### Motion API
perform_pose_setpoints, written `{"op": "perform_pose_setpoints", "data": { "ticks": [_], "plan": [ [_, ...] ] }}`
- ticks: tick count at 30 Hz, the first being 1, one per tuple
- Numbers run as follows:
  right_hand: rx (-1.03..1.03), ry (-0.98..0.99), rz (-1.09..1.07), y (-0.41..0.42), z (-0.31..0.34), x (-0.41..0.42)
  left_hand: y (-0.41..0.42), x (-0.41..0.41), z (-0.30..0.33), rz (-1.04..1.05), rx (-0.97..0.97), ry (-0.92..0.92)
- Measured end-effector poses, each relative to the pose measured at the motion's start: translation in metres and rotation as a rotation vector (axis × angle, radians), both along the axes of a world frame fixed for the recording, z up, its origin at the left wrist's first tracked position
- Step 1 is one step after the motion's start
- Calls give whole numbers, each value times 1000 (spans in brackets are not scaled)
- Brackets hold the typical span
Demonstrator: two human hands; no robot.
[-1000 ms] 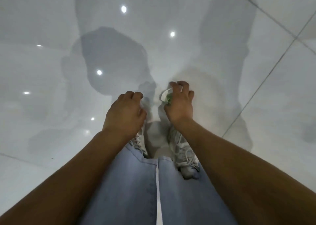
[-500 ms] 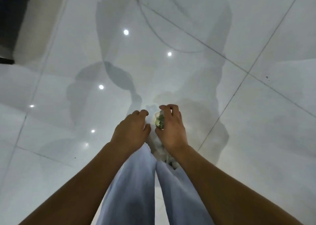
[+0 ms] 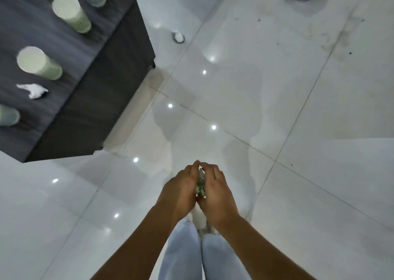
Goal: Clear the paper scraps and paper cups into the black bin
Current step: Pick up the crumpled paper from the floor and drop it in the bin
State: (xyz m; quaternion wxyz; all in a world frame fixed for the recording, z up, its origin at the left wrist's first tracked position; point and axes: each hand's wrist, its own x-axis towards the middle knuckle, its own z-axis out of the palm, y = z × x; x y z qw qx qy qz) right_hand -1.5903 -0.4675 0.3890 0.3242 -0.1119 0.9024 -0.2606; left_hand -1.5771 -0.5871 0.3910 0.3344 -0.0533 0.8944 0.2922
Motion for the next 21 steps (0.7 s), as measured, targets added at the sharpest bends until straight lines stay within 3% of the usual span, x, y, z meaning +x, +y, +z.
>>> {"op": "perform_pose_setpoints", "data": {
  "ticks": [6,13,21],
  "plan": [
    [-51,-19,-23,-34,39,-46,-32,-45,34,29,-29,32],
    [-108,-11,35,-46,26,-130,-50,-123,25,90,-40,24],
    [60,8,181,-26,14,-287,-59,-244,15,337,-119,-47]
  ]
}}
